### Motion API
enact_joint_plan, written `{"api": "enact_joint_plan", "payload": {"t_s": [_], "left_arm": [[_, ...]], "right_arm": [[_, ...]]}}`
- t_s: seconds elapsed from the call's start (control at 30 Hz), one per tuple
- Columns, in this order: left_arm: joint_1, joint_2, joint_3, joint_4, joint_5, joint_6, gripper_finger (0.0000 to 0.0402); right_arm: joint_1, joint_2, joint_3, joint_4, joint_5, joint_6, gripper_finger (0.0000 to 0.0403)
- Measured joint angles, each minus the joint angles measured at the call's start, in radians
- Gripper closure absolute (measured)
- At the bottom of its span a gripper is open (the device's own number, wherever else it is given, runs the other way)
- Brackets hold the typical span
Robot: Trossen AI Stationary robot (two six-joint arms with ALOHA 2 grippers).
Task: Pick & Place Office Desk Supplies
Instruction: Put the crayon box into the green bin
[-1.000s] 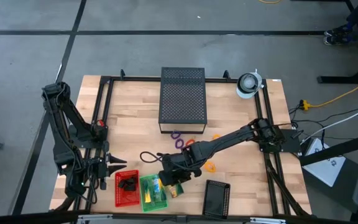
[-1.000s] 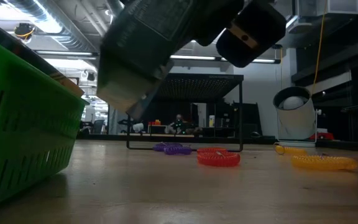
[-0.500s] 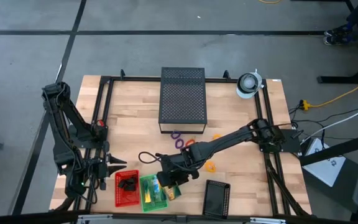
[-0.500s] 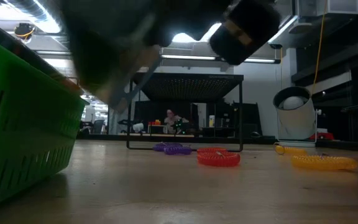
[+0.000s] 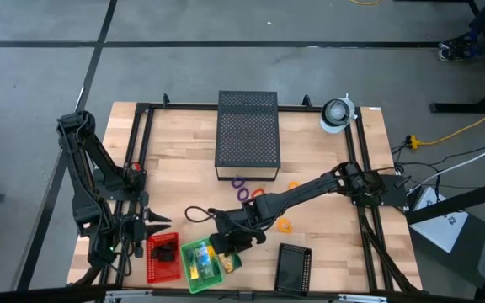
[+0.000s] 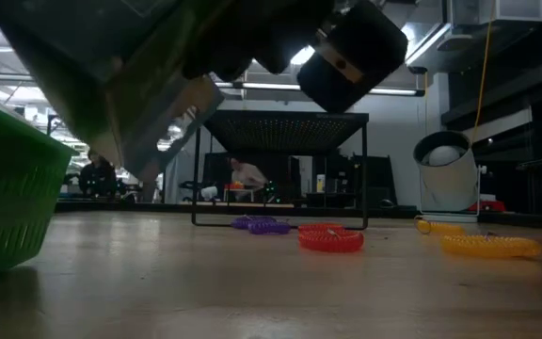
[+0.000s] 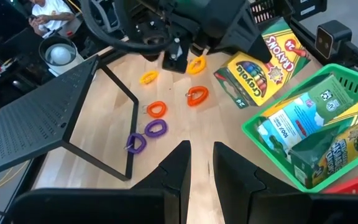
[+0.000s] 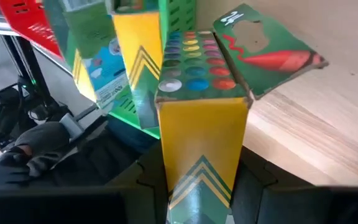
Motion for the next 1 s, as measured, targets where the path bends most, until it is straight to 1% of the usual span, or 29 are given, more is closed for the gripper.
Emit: {"api": "enact_joint_plan", "payload": {"t_s": [0.17,0.27,0.37,0.43,0.5,0.57,0.63,0.7,0.77,0.8,0.9,1.0], "left_arm": [[-0.006,0.0,0.0,0.0,0.02,0.008,0.0338],[-0.023,0.0,0.0,0.003,-0.003,0.0,0.0338],[-0.045,0.0,0.0,0.012,-0.01,-0.025,0.0338],[-0.041,0.002,0.0,0.023,0.032,-0.053,0.0338],[-0.012,0.019,0.0,0.06,0.085,-0.049,0.0338],[0.021,0.058,0.0,0.119,0.13,-0.006,0.0338],[0.051,0.108,0.0,0.204,0.201,0.057,0.0338],[0.086,0.165,0.0,0.305,0.281,0.143,0.0338],[0.11,0.217,0.0,0.39,0.325,0.21,0.0338],[0.12,0.236,0.0,0.424,0.334,0.238,0.0338],[0.155,0.268,0.0,0.505,0.312,0.308,0.0338],[0.2,0.271,0.0,0.553,0.32,0.357,0.0338]], "right_arm": [[0.0,-0.001,0.049,-0.005,0.072,-0.059,0.029],[0.0,-0.002,0.086,-0.043,0.121,-0.125,0.029],[0.007,-0.003,0.118,-0.136,0.236,-0.233,0.029],[0.014,-0.002,0.142,-0.173,0.331,-0.319,0.029],[0.018,-0.002,0.166,-0.153,0.404,-0.388,0.029],[0.024,-0.003,0.19,-0.152,0.465,-0.453,0.029],[0.027,-0.003,0.21,-0.156,0.506,-0.502,0.029],[0.03,-0.003,0.231,-0.161,0.534,-0.536,0.029],[0.033,-0.003,0.262,-0.178,0.552,-0.557,0.029],[0.035,-0.003,0.28,-0.192,0.562,-0.567,0.029],[0.044,-0.003,0.33,-0.244,0.602,-0.596,0.029],[0.057,-0.003,0.401,-0.35,0.672,-0.604,0.029]]}}
